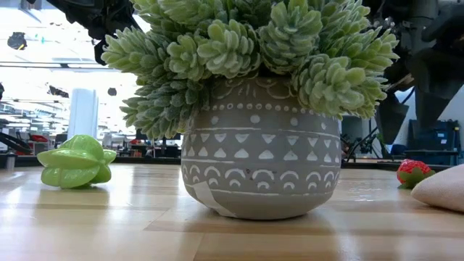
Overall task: Pick and placing Produce into tupperware
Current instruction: Put the strawberry into the transparent bin
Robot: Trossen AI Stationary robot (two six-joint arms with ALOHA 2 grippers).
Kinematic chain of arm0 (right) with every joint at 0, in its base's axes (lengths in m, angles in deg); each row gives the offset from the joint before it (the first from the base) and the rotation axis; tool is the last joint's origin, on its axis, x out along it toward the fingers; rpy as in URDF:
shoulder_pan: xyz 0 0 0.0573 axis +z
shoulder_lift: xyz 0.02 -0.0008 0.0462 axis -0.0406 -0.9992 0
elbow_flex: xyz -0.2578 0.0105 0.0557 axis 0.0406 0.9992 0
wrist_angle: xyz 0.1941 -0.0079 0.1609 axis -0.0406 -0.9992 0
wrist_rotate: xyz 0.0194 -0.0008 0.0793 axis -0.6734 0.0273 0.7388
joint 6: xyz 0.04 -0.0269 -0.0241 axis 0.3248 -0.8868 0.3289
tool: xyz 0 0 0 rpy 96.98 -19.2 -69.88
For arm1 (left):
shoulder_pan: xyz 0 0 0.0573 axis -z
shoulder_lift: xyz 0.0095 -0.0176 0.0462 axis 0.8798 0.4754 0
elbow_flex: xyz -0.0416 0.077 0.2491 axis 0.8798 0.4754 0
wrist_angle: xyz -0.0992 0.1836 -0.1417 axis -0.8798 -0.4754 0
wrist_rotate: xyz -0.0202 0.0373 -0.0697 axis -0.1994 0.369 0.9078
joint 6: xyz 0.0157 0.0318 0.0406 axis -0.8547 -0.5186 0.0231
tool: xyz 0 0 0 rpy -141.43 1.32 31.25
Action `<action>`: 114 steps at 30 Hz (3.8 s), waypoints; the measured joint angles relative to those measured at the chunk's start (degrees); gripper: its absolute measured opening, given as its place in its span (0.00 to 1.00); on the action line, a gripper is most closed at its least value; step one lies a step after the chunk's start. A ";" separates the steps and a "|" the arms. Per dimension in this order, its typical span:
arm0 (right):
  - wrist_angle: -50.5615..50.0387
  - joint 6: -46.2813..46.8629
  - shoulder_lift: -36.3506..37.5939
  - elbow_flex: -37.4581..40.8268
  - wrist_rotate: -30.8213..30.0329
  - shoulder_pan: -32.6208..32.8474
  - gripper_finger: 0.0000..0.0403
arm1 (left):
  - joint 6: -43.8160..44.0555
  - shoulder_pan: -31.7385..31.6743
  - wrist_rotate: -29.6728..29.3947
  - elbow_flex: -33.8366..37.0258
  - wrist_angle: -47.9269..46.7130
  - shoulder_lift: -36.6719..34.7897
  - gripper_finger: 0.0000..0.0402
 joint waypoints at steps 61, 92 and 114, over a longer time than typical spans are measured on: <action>3.26 3.05 -11.81 -0.02 0.44 0.11 0.62 | 1.07 2.12 -1.84 0.31 -1.42 0.00 0.53; 2.99 3.15 -11.83 0.09 0.74 0.09 0.40 | 0.24 2.12 -2.39 0.33 -1.48 0.00 0.53; 3.08 3.15 -11.83 0.07 0.91 0.11 0.41 | 0.33 2.12 -2.39 0.33 -1.50 0.00 0.53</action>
